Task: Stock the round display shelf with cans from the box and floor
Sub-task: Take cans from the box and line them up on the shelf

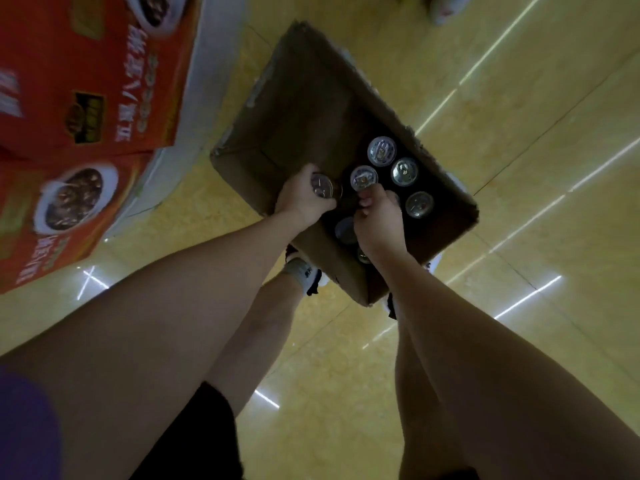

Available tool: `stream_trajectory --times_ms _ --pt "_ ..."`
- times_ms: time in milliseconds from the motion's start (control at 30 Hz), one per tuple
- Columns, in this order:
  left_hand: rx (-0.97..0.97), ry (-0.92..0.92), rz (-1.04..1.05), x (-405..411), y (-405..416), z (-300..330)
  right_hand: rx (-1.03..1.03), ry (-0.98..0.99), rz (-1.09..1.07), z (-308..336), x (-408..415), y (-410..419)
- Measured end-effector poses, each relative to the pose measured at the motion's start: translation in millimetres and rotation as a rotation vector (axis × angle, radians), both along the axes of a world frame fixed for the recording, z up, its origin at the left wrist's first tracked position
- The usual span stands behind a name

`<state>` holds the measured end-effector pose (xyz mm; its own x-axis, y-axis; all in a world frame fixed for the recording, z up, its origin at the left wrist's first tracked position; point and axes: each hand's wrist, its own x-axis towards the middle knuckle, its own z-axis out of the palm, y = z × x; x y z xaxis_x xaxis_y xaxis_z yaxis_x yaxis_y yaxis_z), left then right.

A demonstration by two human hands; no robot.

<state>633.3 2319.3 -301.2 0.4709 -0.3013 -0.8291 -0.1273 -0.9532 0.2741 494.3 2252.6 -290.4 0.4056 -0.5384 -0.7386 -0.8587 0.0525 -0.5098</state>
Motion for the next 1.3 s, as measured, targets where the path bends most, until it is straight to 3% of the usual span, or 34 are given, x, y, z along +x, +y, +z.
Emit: stream_trajectory --times_ms 267,567,733,967,1300 --pt "-0.12 0.017 0.133 24.1 -20.6 182.7 -0.05 -0.127 0.212 158.2 32.7 -40.6" --pt "-0.326 -0.009 0.187 30.7 -42.9 443.1 -0.123 -0.335 0.502 396.0 56.6 -93.8" --pt "-0.474 -0.251 0.169 49.2 -50.3 589.1 -0.171 -0.448 0.592 522.8 72.1 -109.0" --pt "-0.541 -0.48 0.134 92.1 -36.8 770.7 -0.215 -0.718 0.627 678.2 125.8 -105.7" --pt "-0.612 -0.695 0.157 132.1 23.8 925.5 -0.275 -0.986 0.646 826.3 189.8 -53.2"
